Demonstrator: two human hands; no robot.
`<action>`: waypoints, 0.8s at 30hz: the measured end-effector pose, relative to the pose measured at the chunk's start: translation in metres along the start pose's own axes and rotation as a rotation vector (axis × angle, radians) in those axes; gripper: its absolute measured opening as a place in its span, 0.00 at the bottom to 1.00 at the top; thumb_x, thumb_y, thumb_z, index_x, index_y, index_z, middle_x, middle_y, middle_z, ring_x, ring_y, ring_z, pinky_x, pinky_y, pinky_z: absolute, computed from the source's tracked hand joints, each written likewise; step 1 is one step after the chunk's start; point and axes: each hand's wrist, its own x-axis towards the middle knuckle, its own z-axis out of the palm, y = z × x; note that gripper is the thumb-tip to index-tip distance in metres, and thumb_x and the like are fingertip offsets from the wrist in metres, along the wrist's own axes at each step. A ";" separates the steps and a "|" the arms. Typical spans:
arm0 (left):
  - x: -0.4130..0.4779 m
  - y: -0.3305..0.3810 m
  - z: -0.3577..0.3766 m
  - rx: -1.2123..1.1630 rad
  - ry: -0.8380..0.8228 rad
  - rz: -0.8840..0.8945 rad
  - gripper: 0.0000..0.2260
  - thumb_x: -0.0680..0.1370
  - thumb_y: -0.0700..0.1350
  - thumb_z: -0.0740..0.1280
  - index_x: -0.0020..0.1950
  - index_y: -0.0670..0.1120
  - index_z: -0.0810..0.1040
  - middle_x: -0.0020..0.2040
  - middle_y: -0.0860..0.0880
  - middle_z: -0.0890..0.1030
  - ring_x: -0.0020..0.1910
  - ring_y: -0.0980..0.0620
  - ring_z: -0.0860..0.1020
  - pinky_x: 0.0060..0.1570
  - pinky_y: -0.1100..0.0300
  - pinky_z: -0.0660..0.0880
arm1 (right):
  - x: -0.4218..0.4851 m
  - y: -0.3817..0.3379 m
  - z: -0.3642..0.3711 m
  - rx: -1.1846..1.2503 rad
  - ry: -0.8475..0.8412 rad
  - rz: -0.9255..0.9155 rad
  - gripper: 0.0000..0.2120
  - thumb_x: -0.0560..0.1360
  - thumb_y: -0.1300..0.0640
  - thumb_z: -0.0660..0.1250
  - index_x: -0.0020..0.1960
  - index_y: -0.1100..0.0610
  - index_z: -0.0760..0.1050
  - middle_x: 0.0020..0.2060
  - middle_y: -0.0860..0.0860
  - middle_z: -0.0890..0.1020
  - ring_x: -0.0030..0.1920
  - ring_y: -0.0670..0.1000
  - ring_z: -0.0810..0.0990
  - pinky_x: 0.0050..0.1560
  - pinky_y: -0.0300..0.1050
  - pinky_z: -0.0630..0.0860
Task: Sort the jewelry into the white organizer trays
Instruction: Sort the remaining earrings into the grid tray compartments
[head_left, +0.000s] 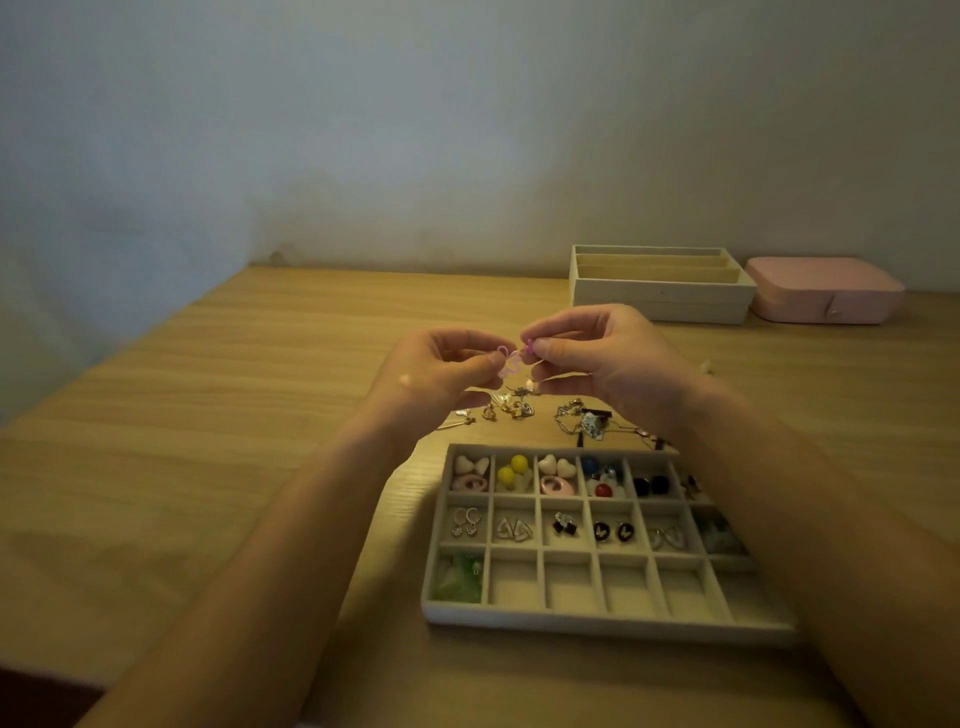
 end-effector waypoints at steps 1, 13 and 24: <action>-0.003 0.004 0.000 0.021 0.001 0.001 0.05 0.78 0.38 0.71 0.50 0.46 0.85 0.44 0.43 0.85 0.41 0.53 0.82 0.42 0.60 0.81 | -0.004 -0.003 0.001 0.007 0.011 0.012 0.08 0.78 0.65 0.69 0.55 0.62 0.83 0.46 0.57 0.87 0.46 0.55 0.86 0.49 0.49 0.84; -0.075 0.000 0.008 0.219 -0.007 0.015 0.02 0.75 0.39 0.74 0.44 0.44 0.84 0.36 0.46 0.85 0.35 0.54 0.81 0.31 0.65 0.75 | -0.069 -0.020 0.023 -0.345 -0.089 0.109 0.05 0.74 0.62 0.75 0.51 0.58 0.84 0.42 0.54 0.87 0.39 0.48 0.83 0.42 0.43 0.82; -0.110 -0.005 0.005 0.718 -0.127 0.068 0.02 0.72 0.49 0.76 0.41 0.52 0.88 0.36 0.57 0.80 0.38 0.63 0.76 0.38 0.62 0.70 | -0.096 0.000 0.045 -0.690 -0.212 0.077 0.03 0.74 0.60 0.76 0.47 0.53 0.86 0.41 0.51 0.87 0.46 0.54 0.86 0.49 0.51 0.83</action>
